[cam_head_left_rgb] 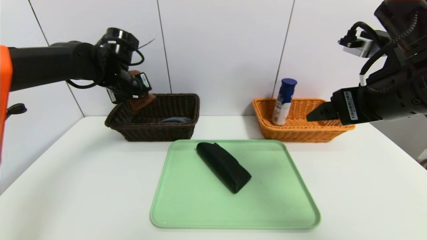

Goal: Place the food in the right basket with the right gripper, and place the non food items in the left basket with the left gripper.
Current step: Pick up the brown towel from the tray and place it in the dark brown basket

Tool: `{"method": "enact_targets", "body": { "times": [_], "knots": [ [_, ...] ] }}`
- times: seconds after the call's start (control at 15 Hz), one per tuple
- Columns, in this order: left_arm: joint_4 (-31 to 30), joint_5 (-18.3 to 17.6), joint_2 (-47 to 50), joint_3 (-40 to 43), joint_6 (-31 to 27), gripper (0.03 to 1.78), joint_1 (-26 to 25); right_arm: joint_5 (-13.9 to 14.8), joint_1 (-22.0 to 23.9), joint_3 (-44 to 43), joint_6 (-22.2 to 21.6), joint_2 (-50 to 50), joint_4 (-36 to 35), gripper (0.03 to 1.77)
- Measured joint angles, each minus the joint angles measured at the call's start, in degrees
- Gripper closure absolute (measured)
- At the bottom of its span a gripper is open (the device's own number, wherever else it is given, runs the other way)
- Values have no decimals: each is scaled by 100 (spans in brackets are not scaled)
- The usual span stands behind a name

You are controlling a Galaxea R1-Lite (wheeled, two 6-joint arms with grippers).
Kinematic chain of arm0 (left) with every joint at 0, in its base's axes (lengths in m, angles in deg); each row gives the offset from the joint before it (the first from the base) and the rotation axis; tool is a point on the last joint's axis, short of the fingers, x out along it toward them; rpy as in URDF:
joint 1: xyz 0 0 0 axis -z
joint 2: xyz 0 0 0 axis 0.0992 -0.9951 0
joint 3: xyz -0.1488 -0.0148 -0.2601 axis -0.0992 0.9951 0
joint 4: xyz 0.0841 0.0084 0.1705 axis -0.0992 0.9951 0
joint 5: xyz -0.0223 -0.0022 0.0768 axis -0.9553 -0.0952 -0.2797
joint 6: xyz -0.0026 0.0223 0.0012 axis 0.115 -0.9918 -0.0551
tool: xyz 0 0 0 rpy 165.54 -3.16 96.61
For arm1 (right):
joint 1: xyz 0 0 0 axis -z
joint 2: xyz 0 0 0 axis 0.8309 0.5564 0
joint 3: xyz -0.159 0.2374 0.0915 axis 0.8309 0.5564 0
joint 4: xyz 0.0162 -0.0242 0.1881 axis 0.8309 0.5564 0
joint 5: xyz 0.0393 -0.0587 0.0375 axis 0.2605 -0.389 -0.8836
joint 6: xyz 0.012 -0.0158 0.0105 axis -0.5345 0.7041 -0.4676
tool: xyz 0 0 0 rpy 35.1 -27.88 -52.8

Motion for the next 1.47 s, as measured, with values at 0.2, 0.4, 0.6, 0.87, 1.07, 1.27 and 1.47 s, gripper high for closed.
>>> {"method": "enact_targets", "body": {
  "times": [0.2, 0.4, 0.6, 0.87, 1.07, 1.27, 1.47],
  "knots": [
    [-302, 5, -430, -20, -72, 123, -99, -1, 0, 55, -4, -2, 0, 10],
    [-532, 2, -805, -27, -91, 123, -179, 0, -2, 74, -6, -2, -22, 10],
    [-700, 2, -1067, -33, -160, 123, -215, -1, -5, 135, -6, -2, -79, 10],
    [-761, 7, -1246, -33, -161, 123, -221, -11, -2, 151, 2, 17, -102, 10],
    [-761, 57, -1295, -33, -179, 116, -217, -21, -2, 152, 7, 34, -107, 10],
    [-796, 133, -1303, -33, -232, 82, -217, -26, -7, 179, 10, 37, -112, 10],
    [-807, 133, -1242, -44, -207, 58, -215, -26, -7, 185, 11, 37, -113, 10]
  ]
}}
